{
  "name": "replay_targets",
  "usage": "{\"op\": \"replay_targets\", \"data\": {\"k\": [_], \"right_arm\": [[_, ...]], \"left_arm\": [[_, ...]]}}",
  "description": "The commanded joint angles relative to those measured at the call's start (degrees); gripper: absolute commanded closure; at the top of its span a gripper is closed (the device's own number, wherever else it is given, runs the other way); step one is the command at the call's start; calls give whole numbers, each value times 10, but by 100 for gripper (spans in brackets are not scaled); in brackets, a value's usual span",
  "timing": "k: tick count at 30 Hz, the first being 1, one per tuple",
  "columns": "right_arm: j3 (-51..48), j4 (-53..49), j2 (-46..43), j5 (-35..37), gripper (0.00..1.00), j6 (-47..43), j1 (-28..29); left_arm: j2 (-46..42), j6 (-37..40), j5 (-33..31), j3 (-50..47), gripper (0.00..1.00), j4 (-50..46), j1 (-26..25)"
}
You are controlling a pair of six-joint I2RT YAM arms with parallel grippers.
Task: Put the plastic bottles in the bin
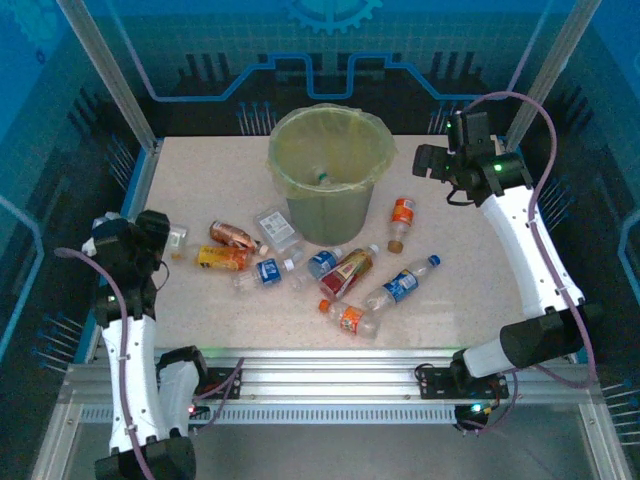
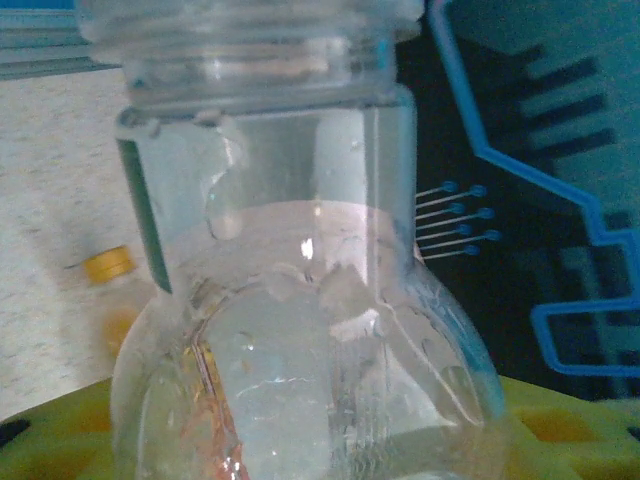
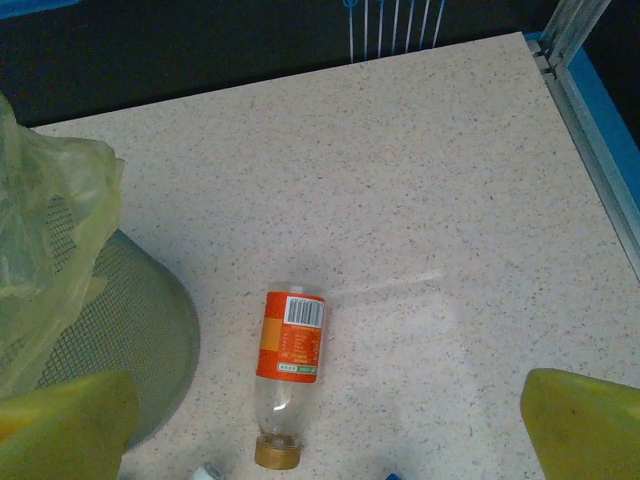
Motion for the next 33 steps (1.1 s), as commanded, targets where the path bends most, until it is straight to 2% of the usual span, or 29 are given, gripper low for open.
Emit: {"op": "replay_targets", "data": {"k": [1, 5, 13, 24, 33], "right_arm": [[3, 7, 6, -9, 0, 9, -5], [0, 7, 9, -10, 0, 10, -6], [-9, 3, 11, -13, 0, 15, -6], [-30, -3, -1, -15, 0, 22, -6], [-69, 4, -39, -18, 0, 33, -6]], "left_arm": [[9, 10, 56, 36, 74, 50, -1], [25, 12, 50, 72, 74, 69, -33], [86, 25, 29, 136, 75, 113, -128], [219, 83, -14, 250, 77, 156, -270], [334, 123, -8, 346, 77, 194, -327]]}}
